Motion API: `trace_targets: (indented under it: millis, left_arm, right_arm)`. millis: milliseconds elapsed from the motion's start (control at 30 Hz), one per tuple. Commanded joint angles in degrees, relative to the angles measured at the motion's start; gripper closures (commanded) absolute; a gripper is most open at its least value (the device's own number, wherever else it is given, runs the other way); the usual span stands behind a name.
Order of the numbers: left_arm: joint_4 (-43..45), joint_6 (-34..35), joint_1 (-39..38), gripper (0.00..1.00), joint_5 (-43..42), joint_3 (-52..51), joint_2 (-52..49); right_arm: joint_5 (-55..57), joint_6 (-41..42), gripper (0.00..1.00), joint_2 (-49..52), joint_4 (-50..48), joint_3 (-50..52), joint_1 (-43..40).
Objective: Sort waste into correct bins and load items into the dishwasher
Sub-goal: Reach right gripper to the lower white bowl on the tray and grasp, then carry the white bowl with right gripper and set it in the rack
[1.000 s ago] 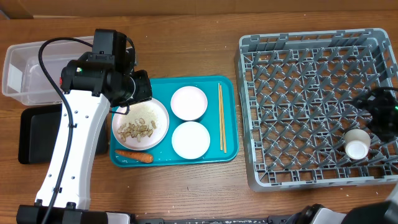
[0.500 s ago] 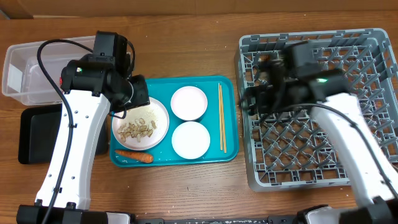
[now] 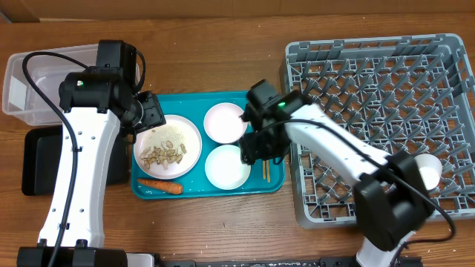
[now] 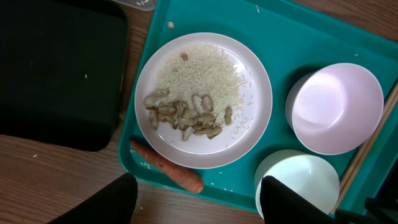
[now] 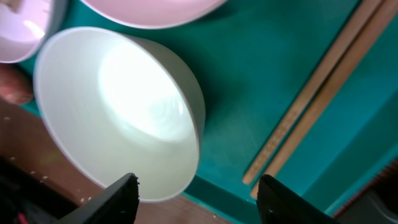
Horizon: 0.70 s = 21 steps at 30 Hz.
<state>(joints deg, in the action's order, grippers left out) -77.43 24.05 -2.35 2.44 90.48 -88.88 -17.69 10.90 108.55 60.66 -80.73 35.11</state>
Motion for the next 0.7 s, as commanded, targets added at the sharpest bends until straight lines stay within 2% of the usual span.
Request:
trace_targets:
  millis: [0, 100, 200, 267, 333, 433, 667]
  left_arm:
    - [-0.1, 0.9, 0.2, 0.34, 1.0, 0.5, 0.5]
    - [-0.1, 0.9, 0.2, 0.34, 1.0, 0.5, 0.5]
    - [-0.2, 0.9, 0.2, 0.34, 1.0, 0.5, 0.5]
    - [-0.2, 0.9, 0.2, 0.34, 1.0, 0.5, 0.5]
    - [-0.2, 0.9, 0.2, 0.34, 1.0, 0.5, 0.5]
    - [-0.2, 0.9, 0.2, 0.34, 1.0, 0.5, 0.5]
    - [-0.2, 0.8, 0.2, 0.34, 1.0, 0.5, 0.5]
  right_arm:
    - [5.3, 4.2, 0.39, 3.2, -1.1, -1.0, 2.0]
    - [5.5, 4.4, 0.48, 5.6, -2.0, -1.0, 2.9]
    - [5.7, 4.4, 0.65, 7.1, -2.5, -1.0, 3.4]
    - [5.7, 4.4, 0.82, 7.1, -2.6, -1.0, 3.4]
    - [5.7, 4.8, 0.91, 6.7, -2.2, -1.4, 3.1]
    - [7.6, 5.9, 0.96, 5.4, -0.4, -2.8, 2.1]
    - [18.4, 5.9, 0.96, -5.5, 8.0, -11.9, -3.3]
